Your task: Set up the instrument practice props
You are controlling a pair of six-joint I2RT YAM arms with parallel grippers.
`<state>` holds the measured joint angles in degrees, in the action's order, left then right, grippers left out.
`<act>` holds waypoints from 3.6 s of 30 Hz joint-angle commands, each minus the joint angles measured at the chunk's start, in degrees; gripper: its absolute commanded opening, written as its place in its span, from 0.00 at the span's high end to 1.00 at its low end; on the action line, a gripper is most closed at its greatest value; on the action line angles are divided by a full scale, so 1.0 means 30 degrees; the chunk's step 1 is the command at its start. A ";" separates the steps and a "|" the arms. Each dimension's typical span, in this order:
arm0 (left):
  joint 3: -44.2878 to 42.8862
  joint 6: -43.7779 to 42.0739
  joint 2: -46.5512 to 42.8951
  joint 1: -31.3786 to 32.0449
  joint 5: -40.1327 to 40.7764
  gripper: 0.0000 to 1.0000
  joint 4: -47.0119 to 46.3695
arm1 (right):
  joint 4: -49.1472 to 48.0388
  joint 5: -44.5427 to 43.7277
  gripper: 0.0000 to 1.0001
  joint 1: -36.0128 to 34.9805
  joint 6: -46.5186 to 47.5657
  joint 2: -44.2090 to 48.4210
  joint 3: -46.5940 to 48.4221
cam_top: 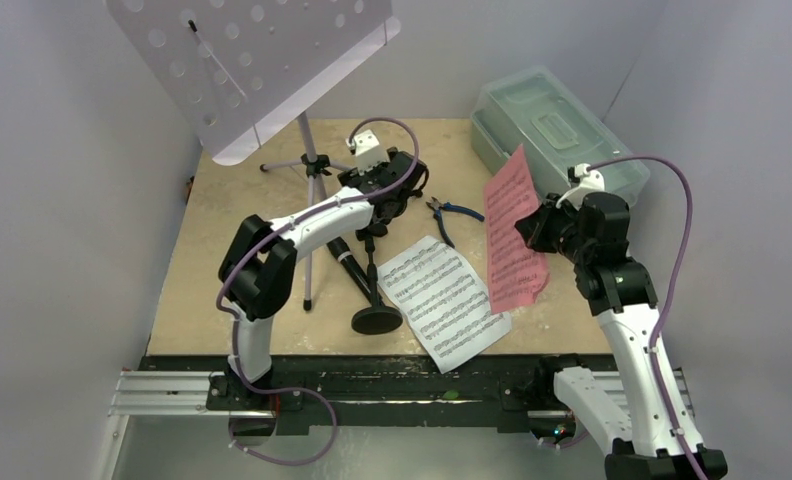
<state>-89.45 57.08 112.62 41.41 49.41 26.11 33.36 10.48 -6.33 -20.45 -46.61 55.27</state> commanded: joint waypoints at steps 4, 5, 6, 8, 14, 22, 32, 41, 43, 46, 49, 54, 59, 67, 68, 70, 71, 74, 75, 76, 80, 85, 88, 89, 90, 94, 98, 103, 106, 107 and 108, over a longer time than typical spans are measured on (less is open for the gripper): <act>-0.3735 0.4772 0.1145 -0.1013 0.3315 0.12 0.3283 | 0.0087 0.0789 1.00 0.0031 0.0556 0.0572 0.0301; -0.4509 0.5460 0.1681 -0.1137 0.3492 0.13 0.4203 | 0.0116 0.0763 1.00 0.0040 0.0613 0.0622 0.0380; -0.5159 0.5956 0.2073 -0.1237 0.3472 0.14 0.4963 | 0.0149 0.0781 1.00 0.0038 0.0672 0.0668 0.0448; -0.6039 0.6335 0.2565 -0.1368 0.3503 0.16 0.5460 | 0.0159 0.0862 1.00 0.0028 0.0790 0.0774 0.0545; -0.6517 0.7486 0.3066 -0.1411 0.4047 0.26 0.5517 | 0.0571 0.1132 1.00 0.0024 0.1097 0.0951 0.1086; -0.5479 0.7496 0.2921 -0.1405 0.4677 0.53 0.5411 | 0.0925 0.2658 1.00 0.0028 0.1329 0.1064 0.1623; 0.1543 0.0224 -0.0575 -0.1124 0.1705 0.78 -0.2595 | 0.1213 0.4191 1.00 0.0003 0.1601 0.1366 0.1865; 0.3994 -0.2977 -0.1992 -0.0257 -0.0830 0.95 -0.4495 | 0.0855 0.4029 1.00 0.0024 0.1341 0.1750 0.1427; 0.4923 -0.3499 -0.2381 -0.0015 -0.1593 0.97 -0.5377 | 0.0789 0.3887 1.00 0.0026 0.1265 0.1785 0.1455; 0.6159 -0.3881 -0.3012 0.0260 -0.2486 1.00 -0.6097 | 0.0675 0.3694 1.00 0.0015 0.1107 0.1863 0.1571; 0.7174 -0.3886 -0.3663 0.0398 -0.3207 0.99 -0.6356 | 0.0598 0.3576 1.00 0.0027 0.0966 0.1988 0.1668; 0.8242 -0.4216 -0.4662 0.0692 -0.4832 0.99 -0.6898 | 0.0421 0.3337 1.00 0.0022 0.0768 0.2411 0.1842; 0.8857 -0.4825 -0.5338 0.0736 -0.6723 0.88 -0.7270 | -0.0002 0.3072 1.00 0.0016 0.0497 0.3066 0.2591; 0.8344 -0.6655 -0.7246 0.0730 -0.8354 0.44 -0.6083 | -0.1589 0.3385 1.00 0.0027 0.0253 0.3953 0.4232; 0.8170 -0.6867 -0.7558 0.0729 -0.8709 0.40 -0.5826 | -0.2114 0.3581 1.00 0.0025 0.0228 0.4076 0.4397; 0.7646 -0.7311 -0.8140 0.0740 -0.9413 0.33 -0.5114 | -0.3074 0.3866 1.00 0.0014 0.0007 0.4263 0.4605; 0.7376 -0.7542 -0.8442 0.0730 -0.9838 0.31 -0.4775 | -0.3619 0.4201 1.00 0.0009 -0.0173 0.4309 0.4734; 0.6536 -0.8323 -0.9584 0.0743 -1.1502 0.27 -0.3950 | -0.5202 0.5363 1.00 0.0020 -0.0801 0.4165 0.5275; 0.6476 -0.8595 -1.0062 0.0741 -1.2424 0.27 -0.3857 | -0.5822 0.5834 1.00 0.0024 -0.1109 0.4066 0.5477; 0.6453 -0.9043 -1.0528 0.0734 -1.3594 0.27 -0.3882 | -0.6486 0.6125 1.00 0.0014 -0.1547 0.3951 0.5733; 0.5627 -1.0433 -1.2257 0.0745 -1.9710 0.29 -0.2824 | -0.8918 0.7077 1.00 0.0022 -0.3172 0.2799 0.7479; 0.3529 -1.2807 -1.5406 0.0734 -2.4901 0.28 -0.1158 | -1.3439 0.8504 1.00 0.0018 -0.5462 0.0035 0.9712; -0.0325 -1.5093 -1.6230 0.0754 -2.5960 0.27 0.1997 | -1.6228 0.9378 1.00 0.0022 -0.6878 -0.1658 1.1116; -0.1710 -1.5671 -1.6353 0.0757 -2.5536 0.27 0.3002 | -1.7015 0.9549 1.00 0.0025 -0.7395 -0.2305 1.1740; -0.3033 -1.6040 -1.6482 0.0751 -2.4630 0.26 0.3783 | -1.7846 0.9742 1.00 0.0014 -0.8100 -0.2953 1.2276; -0.6717 -1.6535 -1.6530 0.0731 -2.0291 0.23 0.6311 | -2.2522 1.0210 1.00 -0.0137 -1.1522 -0.6049 1.4231; -0.8331 -1.5511 -1.5771 0.0737 -1.3683 0.22 0.8259 | -2.2573 0.9433 1.00 -0.2341 -1.1076 -0.8915 1.6621; -0.9015 -1.5095 -1.5523 0.0737 -0.9296 0.24 0.8417 | -2.1367 0.8075 1.00 -0.5023 -0.9210 -1.1785 1.9476; -0.9073 -1.5064 -1.5890 0.0742 -0.7144 0.23 0.7320 | -2.1191 0.7352 1.00 -0.5926 -0.9155 -1.3318 2.0835; -0.9124 -1.5041 -1.5907 0.0730 -0.6353 0.23 0.7095 | -2.1085 0.7109 1.00 -0.6186 -0.9126 -1.3804 2.1312; -0.9215 -1.5020 -1.5847 0.0729 -0.5581 0.22 0.7023 | -2.0881 0.6863 1.00 -0.6424 -0.9097 -1.4300 2.1837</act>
<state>-116.33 11.40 65.58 43.64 18.92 48.60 -28.82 35.24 -23.16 -49.06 -87.05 114.32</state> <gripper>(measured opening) 0.770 0.004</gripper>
